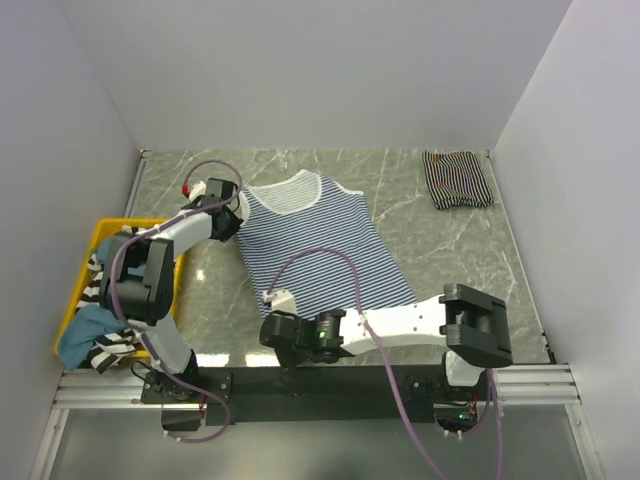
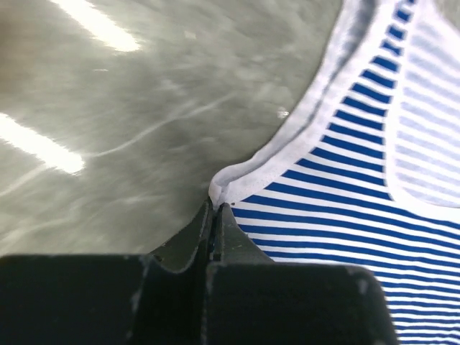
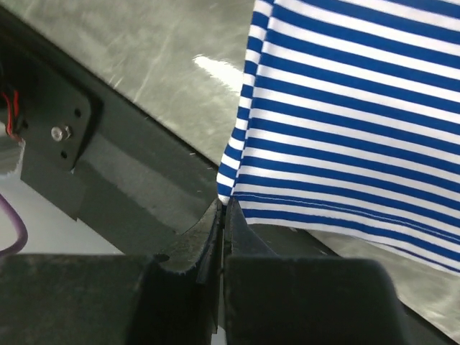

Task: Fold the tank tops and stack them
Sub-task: Fold the tank top

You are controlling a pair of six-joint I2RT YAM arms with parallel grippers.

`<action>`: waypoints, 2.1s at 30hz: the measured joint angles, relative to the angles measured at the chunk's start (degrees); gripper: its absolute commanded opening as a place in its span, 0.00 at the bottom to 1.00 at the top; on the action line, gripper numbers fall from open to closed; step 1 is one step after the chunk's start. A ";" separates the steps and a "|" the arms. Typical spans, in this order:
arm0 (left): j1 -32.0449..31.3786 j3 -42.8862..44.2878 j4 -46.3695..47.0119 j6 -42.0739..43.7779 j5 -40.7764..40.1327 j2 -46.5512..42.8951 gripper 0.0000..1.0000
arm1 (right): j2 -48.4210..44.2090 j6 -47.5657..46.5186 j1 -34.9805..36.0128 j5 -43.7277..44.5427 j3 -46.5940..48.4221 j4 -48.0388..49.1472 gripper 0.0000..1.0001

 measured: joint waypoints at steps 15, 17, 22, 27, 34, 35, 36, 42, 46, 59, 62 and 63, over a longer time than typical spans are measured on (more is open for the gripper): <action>-1.14 4.81 -6.45 -0.44 -6.16 -2.82 0.00 | 0.90 -2.43 -1.62 -5.62 1.07 4.55 0.00; -4.20 8.94 -6.75 -0.20 -6.71 0.11 0.01 | -2.93 -2.08 -3.63 -5.86 -2.43 5.51 0.00; -9.40 17.81 -8.37 -0.20 -7.58 7.32 0.01 | -12.35 -0.31 -8.61 -5.73 -11.80 6.82 0.00; -12.66 25.66 -10.27 -0.22 -8.07 14.27 0.01 | -17.07 1.44 -12.74 -4.50 -19.17 6.78 0.00; -15.28 30.67 -11.80 -0.26 -8.02 18.64 0.01 | -18.18 3.32 -15.17 -2.78 -23.87 6.54 0.00; -15.50 30.99 -11.87 -0.26 -7.98 18.88 0.01 | -18.18 3.54 -15.28 -2.58 -24.04 6.34 0.00; -15.63 31.23 -11.98 -0.26 -7.96 18.97 0.01 | -18.18 3.76 -15.39 -2.29 -24.04 6.16 0.00; -15.61 31.82 -11.54 -0.04 -7.17 19.45 0.23 | -18.18 4.68 -15.47 -0.55 -24.04 5.57 0.05; -15.52 31.54 -9.49 1.09 -5.22 19.43 0.48 | -18.32 5.84 -15.47 0.81 -24.02 4.15 0.40; -11.63 11.43 -3.15 -3.34 -0.57 0.39 0.27 | -23.26 2.54 -14.56 7.43 -15.85 -2.29 0.45; -7.08 8.74 -1.92 -4.02 1.01 -0.02 0.27 | -14.27 0.72 -12.31 6.86 -10.56 -1.53 0.44; -5.64 8.76 -1.31 -3.96 1.31 1.18 0.26 | -10.71 0.04 -11.67 6.43 -8.85 -0.70 0.44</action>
